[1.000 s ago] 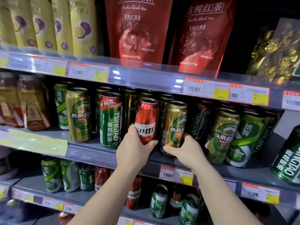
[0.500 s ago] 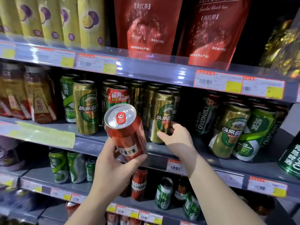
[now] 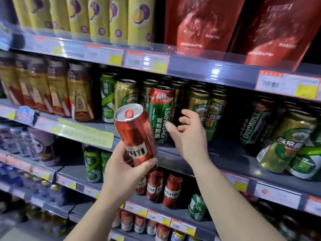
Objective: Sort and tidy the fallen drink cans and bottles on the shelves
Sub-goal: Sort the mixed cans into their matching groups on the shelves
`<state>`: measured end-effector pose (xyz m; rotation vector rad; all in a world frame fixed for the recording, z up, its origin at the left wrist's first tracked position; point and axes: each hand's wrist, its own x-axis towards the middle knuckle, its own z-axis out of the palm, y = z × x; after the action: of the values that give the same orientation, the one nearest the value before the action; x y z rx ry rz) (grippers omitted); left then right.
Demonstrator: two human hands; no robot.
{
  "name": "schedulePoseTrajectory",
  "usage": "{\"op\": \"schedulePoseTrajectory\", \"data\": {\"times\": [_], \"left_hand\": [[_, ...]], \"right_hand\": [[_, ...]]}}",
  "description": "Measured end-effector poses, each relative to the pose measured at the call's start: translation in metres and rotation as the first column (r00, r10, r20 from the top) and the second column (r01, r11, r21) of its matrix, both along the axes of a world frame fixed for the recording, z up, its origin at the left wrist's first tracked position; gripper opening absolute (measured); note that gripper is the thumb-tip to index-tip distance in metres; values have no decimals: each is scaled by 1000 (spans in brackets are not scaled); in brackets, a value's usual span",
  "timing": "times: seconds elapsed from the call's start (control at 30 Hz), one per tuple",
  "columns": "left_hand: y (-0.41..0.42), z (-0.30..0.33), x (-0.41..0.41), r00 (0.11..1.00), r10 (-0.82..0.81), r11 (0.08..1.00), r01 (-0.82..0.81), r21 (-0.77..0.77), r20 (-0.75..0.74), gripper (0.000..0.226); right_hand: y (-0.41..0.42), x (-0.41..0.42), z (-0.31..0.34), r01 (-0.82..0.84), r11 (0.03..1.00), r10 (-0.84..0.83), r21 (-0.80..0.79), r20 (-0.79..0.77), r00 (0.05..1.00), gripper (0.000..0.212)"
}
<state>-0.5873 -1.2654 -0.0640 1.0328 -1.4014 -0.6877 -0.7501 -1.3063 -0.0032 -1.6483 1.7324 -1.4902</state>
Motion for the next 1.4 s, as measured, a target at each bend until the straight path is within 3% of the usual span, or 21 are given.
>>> {"op": "schedulePoseTrajectory", "data": {"times": [0.07, 0.17, 0.27, 0.47, 0.63, 0.83, 1.0, 1.1, 1.17, 1.27, 1.4], "left_hand": [[-2, 3, 8, 1000, -14, 1000, 14, 9, -16, 44], [-7, 3, 20, 1000, -27, 999, 27, 21, -4, 44], [-10, 2, 26, 999, -34, 999, 34, 20, 20, 44], [-21, 12, 11, 995, -99, 995, 100, -3, 32, 43], [-24, 25, -27, 977, -205, 978, 207, -26, 56, 48], [-18, 36, -75, 936, -343, 939, 344, 2, 78, 48], [-15, 36, -95, 927, -367, 930, 367, 17, 75, 48], [-15, 38, -101, 932, -354, 935, 354, 14, 77, 45], [-14, 40, -106, 930, -359, 933, 359, 20, 76, 44], [-16, 44, -113, 925, -369, 930, 368, 25, 96, 43], [-19, 46, -129, 927, -352, 936, 353, 18, 129, 44]], "right_hand": [[-12, 17, 9, -35, 990, 41, 136, -45, 998, 81], [-29, 32, 18, 17, 977, 10, 213, -123, 992, 71], [-33, 35, 14, 50, 989, -35, 140, -106, 994, 54], [14, -1, 5, 169, 978, -162, -121, 70, 984, 62], [50, -63, 4, 394, 918, -391, -54, 62, 918, 68], [49, -114, 1, 605, 794, -594, 55, -142, 792, 82], [40, -122, -5, 655, 753, -617, 60, -278, 736, 89], [40, -124, -9, 626, 779, -598, 33, -261, 758, 91], [51, -128, -10, 612, 789, -610, -43, -171, 774, 86], [72, -153, -12, 733, 643, -746, -223, 36, 665, 65], [70, -185, -19, 811, 585, -808, -27, -109, 579, 76]]}}
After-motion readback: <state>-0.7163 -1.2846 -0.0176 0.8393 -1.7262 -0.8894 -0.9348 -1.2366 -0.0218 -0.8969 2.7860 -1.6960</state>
